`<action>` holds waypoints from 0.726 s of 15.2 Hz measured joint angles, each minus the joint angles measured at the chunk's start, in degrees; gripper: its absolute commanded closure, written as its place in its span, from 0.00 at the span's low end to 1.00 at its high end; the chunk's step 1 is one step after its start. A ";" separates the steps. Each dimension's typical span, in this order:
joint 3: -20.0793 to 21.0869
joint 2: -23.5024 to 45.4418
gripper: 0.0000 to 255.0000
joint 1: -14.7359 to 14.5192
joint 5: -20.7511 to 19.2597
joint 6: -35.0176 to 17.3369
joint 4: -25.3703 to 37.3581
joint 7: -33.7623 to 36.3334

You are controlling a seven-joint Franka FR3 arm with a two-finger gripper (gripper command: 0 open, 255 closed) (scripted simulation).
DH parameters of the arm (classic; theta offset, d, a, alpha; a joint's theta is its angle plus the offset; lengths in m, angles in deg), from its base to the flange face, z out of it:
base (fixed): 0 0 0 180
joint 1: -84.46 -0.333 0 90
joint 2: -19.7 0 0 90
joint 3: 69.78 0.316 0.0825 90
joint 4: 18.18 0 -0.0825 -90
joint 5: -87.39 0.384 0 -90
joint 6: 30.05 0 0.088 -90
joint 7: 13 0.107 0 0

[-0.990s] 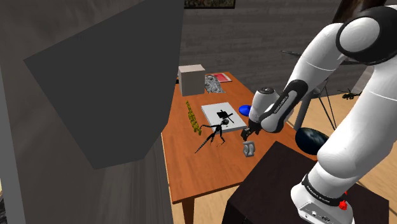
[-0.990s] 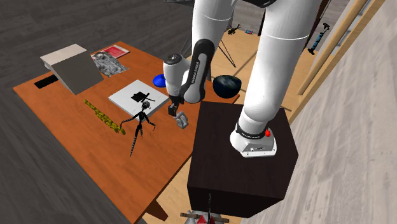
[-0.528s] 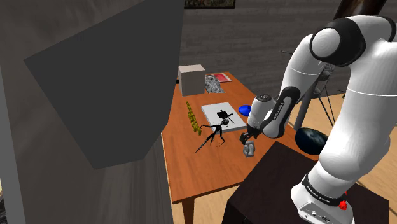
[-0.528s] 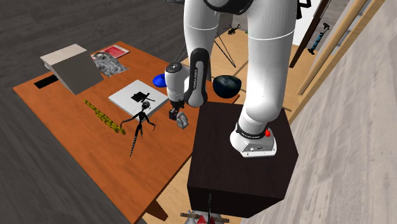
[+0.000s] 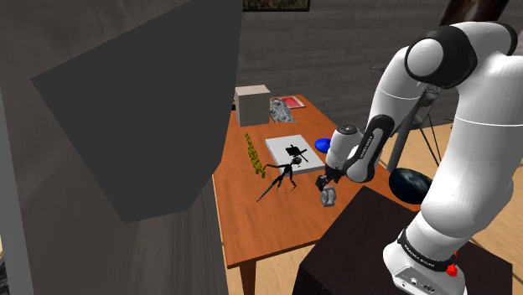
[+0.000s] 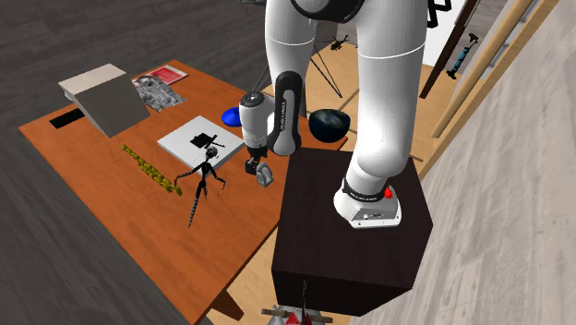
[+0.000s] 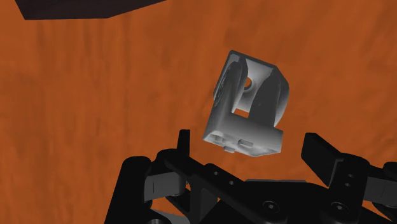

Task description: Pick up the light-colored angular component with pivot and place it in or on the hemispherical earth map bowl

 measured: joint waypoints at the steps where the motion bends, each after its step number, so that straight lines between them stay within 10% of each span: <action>1: 0.00 0.00 1.00 0.00 0.00 0.00 0.00 0.00; 11: 0.61 -0.71 1.00 0.55 0.37 0.49 -0.18 -0.38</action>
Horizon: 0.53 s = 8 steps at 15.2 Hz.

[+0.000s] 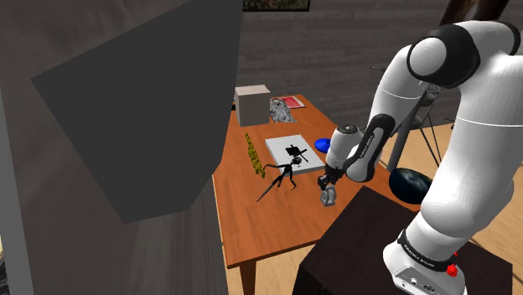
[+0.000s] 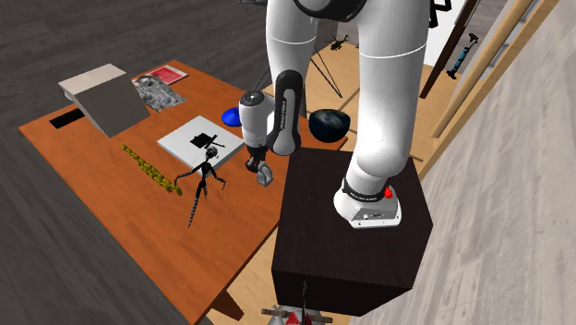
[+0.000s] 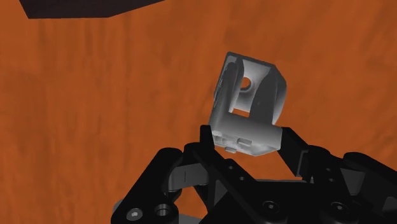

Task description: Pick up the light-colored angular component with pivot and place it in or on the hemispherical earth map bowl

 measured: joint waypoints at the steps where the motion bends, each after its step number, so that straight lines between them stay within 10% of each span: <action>1: 0.86 -0.95 1.00 0.78 0.53 0.69 -0.37 -0.58; 8: 8.47 -9.17 1.00 6.74 9.22 6.92 -2.63 -8.37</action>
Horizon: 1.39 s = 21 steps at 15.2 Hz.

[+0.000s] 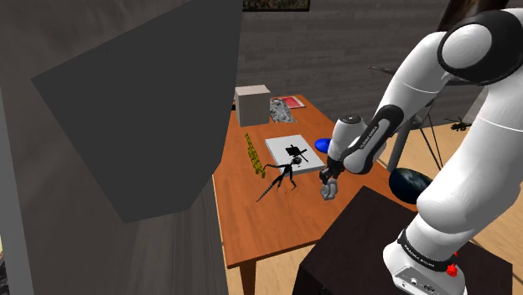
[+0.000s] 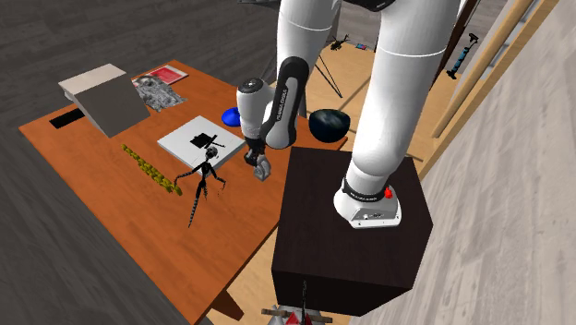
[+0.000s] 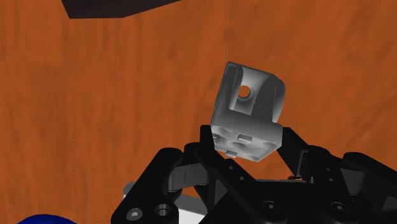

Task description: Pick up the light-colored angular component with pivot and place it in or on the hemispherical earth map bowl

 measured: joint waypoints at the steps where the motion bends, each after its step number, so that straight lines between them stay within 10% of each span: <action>1: 0.52 -0.99 1.00 0.27 1.12 0.68 -0.31 -0.90; 21: 1.82 -21.66 1.00 -2.24 16.27 21.11 -0.30 -13.14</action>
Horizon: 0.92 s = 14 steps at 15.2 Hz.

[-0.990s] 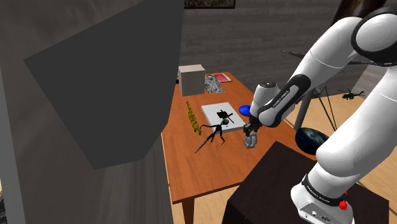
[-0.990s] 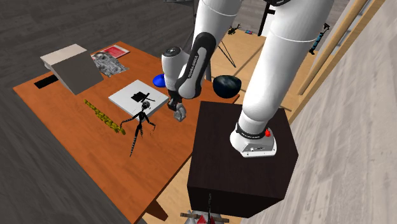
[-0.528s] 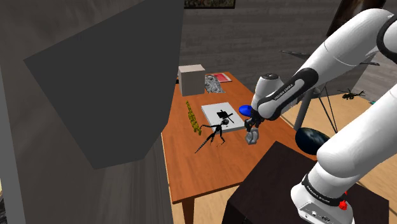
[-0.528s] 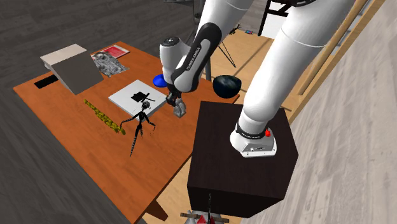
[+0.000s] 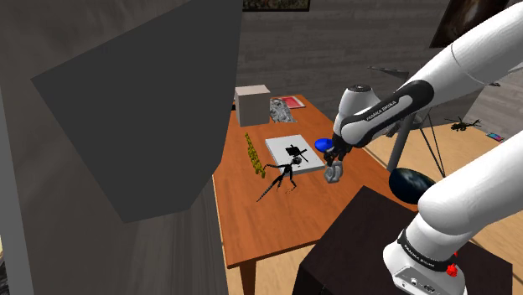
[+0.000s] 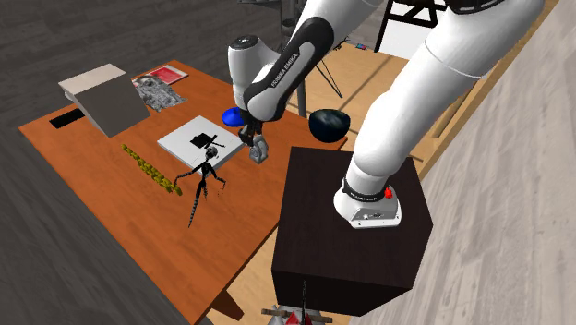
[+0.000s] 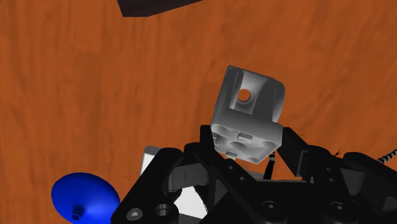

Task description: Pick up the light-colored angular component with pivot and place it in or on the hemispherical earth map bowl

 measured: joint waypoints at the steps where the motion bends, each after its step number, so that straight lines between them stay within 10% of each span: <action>1: 0.02 -0.77 1.00 -0.15 0.23 1.01 0.23 -0.10; 14: -1.81 -10.98 1.00 -0.08 1.40 13.23 2.42 -3.81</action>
